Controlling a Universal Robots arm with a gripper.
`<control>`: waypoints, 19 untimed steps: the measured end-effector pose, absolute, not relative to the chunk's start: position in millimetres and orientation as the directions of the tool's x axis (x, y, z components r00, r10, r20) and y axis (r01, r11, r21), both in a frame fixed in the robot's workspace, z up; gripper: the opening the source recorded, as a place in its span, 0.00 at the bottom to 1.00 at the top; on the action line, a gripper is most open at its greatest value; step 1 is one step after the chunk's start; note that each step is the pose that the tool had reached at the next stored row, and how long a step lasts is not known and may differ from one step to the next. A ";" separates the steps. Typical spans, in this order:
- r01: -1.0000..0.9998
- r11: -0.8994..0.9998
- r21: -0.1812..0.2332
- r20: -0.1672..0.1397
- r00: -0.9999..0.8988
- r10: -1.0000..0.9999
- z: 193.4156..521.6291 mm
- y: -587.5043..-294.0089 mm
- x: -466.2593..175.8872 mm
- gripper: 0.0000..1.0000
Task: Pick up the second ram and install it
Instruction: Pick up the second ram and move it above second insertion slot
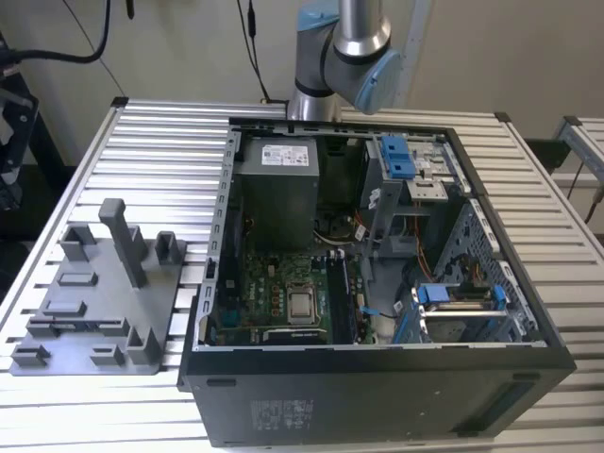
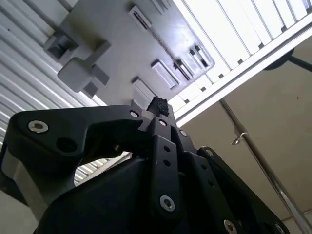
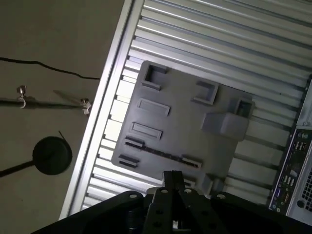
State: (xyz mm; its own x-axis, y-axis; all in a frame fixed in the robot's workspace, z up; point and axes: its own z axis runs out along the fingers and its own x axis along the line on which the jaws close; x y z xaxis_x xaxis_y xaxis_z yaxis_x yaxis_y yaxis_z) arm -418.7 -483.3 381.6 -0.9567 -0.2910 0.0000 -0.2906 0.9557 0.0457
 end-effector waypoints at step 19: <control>-0.349 0.936 0.043 0.001 -0.937 -0.349 381.6 -483.4 -418.6 0.11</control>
State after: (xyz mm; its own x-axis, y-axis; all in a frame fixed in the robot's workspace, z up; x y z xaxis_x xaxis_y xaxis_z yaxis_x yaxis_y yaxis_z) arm -418.6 -483.4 381.6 -0.9370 -0.3493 0.0009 -0.3489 0.9362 0.0431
